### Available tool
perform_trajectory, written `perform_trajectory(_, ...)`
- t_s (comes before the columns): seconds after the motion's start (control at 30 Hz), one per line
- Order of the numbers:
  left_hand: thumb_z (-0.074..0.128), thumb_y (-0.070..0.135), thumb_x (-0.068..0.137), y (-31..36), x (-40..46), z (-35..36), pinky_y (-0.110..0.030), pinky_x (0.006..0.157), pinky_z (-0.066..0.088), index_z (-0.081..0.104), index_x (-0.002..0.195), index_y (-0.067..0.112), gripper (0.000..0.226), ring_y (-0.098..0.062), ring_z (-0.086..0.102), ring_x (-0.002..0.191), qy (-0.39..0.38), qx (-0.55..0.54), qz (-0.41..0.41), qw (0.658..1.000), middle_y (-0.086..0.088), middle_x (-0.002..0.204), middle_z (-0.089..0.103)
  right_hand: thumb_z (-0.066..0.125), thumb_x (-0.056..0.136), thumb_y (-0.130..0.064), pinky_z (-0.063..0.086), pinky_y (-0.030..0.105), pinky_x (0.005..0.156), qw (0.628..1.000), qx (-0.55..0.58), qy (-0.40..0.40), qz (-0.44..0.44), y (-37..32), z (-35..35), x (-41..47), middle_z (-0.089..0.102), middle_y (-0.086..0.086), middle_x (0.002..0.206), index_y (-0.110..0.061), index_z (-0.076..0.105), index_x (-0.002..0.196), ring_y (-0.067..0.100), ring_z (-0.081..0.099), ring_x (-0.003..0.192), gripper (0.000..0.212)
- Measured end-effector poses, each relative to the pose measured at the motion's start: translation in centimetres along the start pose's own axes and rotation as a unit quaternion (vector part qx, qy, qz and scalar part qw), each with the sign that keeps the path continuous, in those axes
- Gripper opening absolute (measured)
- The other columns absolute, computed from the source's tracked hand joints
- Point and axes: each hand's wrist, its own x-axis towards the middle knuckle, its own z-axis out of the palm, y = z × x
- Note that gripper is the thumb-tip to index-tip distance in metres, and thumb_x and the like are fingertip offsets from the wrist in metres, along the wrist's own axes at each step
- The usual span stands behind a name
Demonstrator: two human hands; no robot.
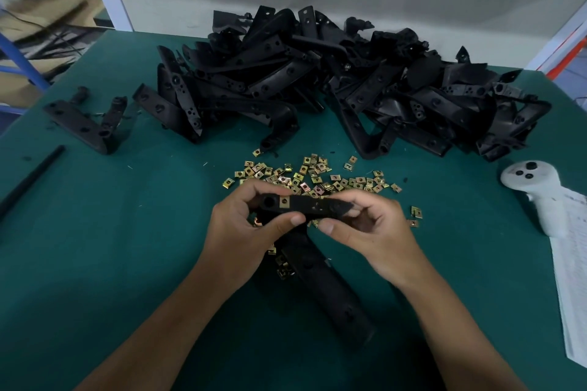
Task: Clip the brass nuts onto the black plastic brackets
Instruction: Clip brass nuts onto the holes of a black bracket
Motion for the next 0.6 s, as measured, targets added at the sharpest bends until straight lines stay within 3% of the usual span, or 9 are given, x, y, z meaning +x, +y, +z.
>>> perform_trajectory(0.07,0.085,0.043,0.068,0.2,0.2,-0.1,-0.018,0.071,0.055,0.070,0.091,0.043,0.027,-0.006,0.068,0.082,0.021,-0.014,0.000,1.000,0.011,0.088,0.073,0.080,0.083,-0.020,0.048,0.017,0.076,0.998,-0.062,-0.017,0.009,0.0,-1.0,0.1,0.071,-0.011,0.087,-0.020,0.073,0.100,0.007,0.062,0.081,0.019)
perform_trajectory(0.17,0.083,0.039,0.072,0.5,0.3,-0.2,-0.011,0.065,0.050,0.070,0.090,0.045,0.023,0.003,0.064,0.074,0.040,-0.015,0.008,0.999,0.017,0.080,0.069,0.076,0.089,-0.024,0.044,0.014,0.080,0.969,-0.213,-0.112,0.046,0.1,-2.6,-0.2,0.069,-0.023,0.098,-0.039,0.071,0.105,0.006,0.061,0.091,0.023)
perform_trajectory(0.27,0.077,0.049,0.071,0.6,0.2,-0.3,-0.014,0.069,0.051,0.070,0.092,0.045,0.023,-0.003,0.065,0.078,0.038,-0.008,0.000,0.999,0.013,0.083,0.069,0.076,0.080,-0.043,0.040,0.028,0.090,0.914,-0.347,-0.206,0.040,0.5,-2.8,-0.4,0.064,-0.027,0.103,-0.049,0.065,0.097,0.003,0.055,0.103,0.022)
perform_trajectory(0.33,0.077,0.051,0.070,0.5,0.2,-0.3,-0.017,0.073,0.052,0.070,0.093,0.045,0.024,-0.008,0.067,0.083,0.035,0.000,-0.004,0.999,0.010,0.089,0.071,0.075,0.078,-0.047,0.036,0.037,0.099,0.894,-0.387,-0.223,0.022,0.8,-2.3,-0.5,0.059,-0.028,0.099,-0.053,0.060,0.093,0.000,0.051,0.105,0.023)
perform_trajectory(0.4,0.078,0.050,0.070,0.5,0.1,-0.3,-0.016,0.075,0.052,0.070,0.094,0.044,0.025,-0.007,0.067,0.085,0.025,0.009,0.000,1.000,0.013,0.090,0.072,0.076,0.081,-0.044,0.037,0.040,0.098,0.896,-0.389,-0.212,0.010,1.0,-2.0,-0.4,0.058,-0.027,0.096,-0.048,0.064,0.091,-0.001,0.050,0.103,0.016)
perform_trajectory(0.47,0.079,0.049,0.070,0.5,0.0,-0.2,-0.017,0.076,0.053,0.070,0.094,0.044,0.026,-0.008,0.067,0.085,0.021,0.007,0.006,1.000,0.012,0.090,0.072,0.070,0.085,-0.046,0.038,0.030,0.091,0.912,-0.366,-0.183,0.001,1.0,-1.8,-0.3,0.058,-0.027,0.093,-0.042,0.068,0.090,-0.002,0.052,0.096,0.007)
perform_trajectory(0.53,0.080,0.049,0.068,0.4,0.0,-0.1,-0.021,0.077,0.055,0.070,0.092,0.044,0.026,-0.011,0.068,0.086,0.018,0.006,0.008,1.000,0.010,0.091,0.073,0.064,0.090,-0.044,0.037,0.014,0.074,0.940,-0.322,-0.114,-0.014,0.9,-1.6,-0.2,0.058,-0.028,0.084,-0.041,0.065,0.084,-0.003,0.053,0.080,0.008)
perform_trajectory(0.6,0.080,0.049,0.067,0.3,-0.1,-0.1,-0.027,0.081,0.057,0.070,0.092,0.045,0.027,-0.014,0.069,0.090,0.008,0.017,0.007,1.000,0.010,0.093,0.073,0.061,0.097,-0.032,0.035,0.013,0.059,0.972,-0.232,-0.035,0.003,0.9,-1.4,0.0,0.057,-0.022,0.072,-0.037,0.068,0.085,-0.001,0.049,0.064,0.014)
